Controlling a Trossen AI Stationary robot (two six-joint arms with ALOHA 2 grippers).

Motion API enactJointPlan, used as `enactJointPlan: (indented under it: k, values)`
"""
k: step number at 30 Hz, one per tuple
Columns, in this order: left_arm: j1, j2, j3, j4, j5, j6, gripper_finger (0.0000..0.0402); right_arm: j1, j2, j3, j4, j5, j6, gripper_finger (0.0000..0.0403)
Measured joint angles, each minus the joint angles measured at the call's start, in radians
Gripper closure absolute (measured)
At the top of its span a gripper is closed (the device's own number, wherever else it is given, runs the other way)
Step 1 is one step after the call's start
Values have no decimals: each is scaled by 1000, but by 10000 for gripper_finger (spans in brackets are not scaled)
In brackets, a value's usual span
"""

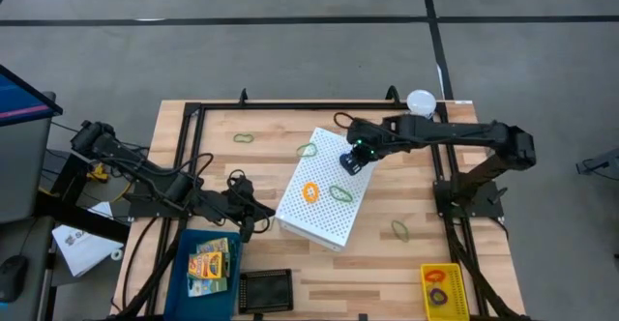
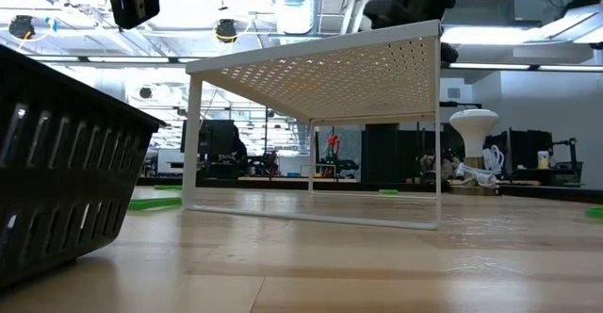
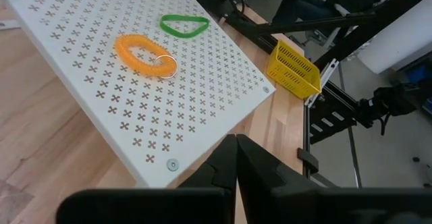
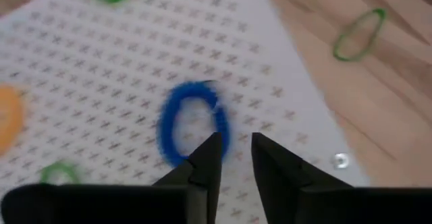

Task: Pick & Place Office Desk Supplies
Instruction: Put the blue spring keychain into the yellow bin

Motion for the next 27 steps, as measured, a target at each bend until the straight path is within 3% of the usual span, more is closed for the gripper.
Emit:
enactJointPlan:
  k: [9, 14, 19, 25, 27]
  values:
    - [3, 0, 0, 12, 0, 15, 401, -20, 61, 2, 19, -71, -11, 258]
    - [3, 0, 0, 19, 0, 13, 401, -7, 95, 2, 22, -61, -16, 254]
    - [3, 0, 0, 23, 0, 13, 401, -9, 106, 4, 17, -50, -18, 284]
    - [3, 0, 0, 23, 0, 12, 401, -9, 104, 4, -9, -21, -24, 380]
    - [3, 0, 0, 23, 1, 12, 401, -2, 104, 3, -10, -6, -29, 388]
